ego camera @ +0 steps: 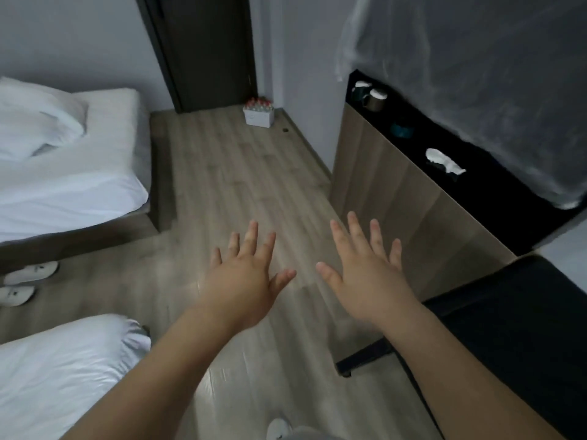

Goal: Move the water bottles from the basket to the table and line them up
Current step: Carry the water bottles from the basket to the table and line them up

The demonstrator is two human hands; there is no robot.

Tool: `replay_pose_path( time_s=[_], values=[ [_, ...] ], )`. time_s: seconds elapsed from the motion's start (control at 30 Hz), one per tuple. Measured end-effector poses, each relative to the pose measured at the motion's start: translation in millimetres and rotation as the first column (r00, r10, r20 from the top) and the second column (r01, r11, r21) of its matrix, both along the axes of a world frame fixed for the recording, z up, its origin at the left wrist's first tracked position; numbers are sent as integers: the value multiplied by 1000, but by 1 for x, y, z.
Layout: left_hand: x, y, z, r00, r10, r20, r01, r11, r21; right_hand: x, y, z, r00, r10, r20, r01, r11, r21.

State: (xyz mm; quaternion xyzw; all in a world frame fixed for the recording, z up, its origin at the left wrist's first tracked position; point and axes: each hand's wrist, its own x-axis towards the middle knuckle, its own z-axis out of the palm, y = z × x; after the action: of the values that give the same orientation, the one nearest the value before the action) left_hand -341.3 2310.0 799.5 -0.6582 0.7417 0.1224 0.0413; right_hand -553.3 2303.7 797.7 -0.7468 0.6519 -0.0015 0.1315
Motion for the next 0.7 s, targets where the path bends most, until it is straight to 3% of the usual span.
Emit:
replay_pose_path(
  time_s=[0.33,0.7],
  values=[
    [81,-133,-16,995,90,-40,-90,996,-7,90,-152,-23,997,64,36,-66,996,56],
    [149,-336,-4,987,162,21,-162,987,4,167,-374,-32,986,142,87,-146,988,46]
  ],
)
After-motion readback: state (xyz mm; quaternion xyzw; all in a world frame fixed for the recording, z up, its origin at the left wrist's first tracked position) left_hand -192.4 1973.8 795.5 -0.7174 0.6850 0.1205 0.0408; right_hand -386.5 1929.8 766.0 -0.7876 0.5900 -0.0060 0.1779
